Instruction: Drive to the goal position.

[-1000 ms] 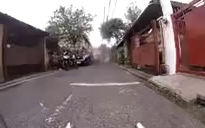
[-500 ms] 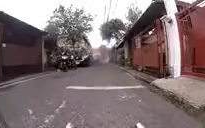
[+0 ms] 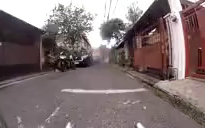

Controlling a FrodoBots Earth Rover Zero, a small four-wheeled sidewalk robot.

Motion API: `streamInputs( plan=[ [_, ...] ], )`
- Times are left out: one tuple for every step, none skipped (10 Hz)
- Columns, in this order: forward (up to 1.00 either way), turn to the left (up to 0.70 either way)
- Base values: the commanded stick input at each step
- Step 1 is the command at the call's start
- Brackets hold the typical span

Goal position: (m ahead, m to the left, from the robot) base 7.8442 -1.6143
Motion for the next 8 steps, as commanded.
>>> streamInputs(
  plan=[
    [0.42, 0.00],
    [0.37, 0.00],
    [0.09, 0.00],
    [0.08, 0.00],
    [0.08, 0.00],
    [0.09, 0.00],
    [0.09, 0.00],
    [0.08, 0.00]
  ],
)
